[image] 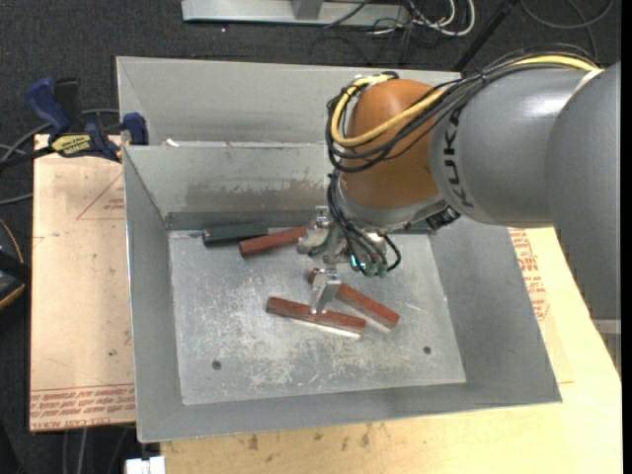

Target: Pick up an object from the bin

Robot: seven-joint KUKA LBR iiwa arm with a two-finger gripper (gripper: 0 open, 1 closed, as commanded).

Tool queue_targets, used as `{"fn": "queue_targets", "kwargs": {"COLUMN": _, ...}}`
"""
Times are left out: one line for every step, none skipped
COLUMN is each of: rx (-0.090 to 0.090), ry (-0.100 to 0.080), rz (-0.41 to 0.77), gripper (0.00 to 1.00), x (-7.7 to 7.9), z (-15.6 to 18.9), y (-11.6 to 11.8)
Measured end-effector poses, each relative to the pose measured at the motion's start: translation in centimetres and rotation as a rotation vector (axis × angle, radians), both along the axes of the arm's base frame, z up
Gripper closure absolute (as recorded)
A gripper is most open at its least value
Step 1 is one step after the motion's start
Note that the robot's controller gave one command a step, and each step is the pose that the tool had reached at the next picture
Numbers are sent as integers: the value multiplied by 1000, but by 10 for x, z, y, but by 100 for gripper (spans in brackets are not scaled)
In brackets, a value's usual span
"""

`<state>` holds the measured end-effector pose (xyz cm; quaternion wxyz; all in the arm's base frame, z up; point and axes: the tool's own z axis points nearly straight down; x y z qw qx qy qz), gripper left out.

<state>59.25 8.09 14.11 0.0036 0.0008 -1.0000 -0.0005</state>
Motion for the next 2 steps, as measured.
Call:
{"fn": "queue_targets", "kwargs": {"rx": 0, "ry": -8, "rz": -1, "gripper": 0, "x": 2, "z": 4, "y": 0}}
{"fn": "queue_targets", "kwargs": {"rx": 3, "ry": -17, "rz": 63, "gripper": 100, "x": -36, "z": -62, "y": -28}}
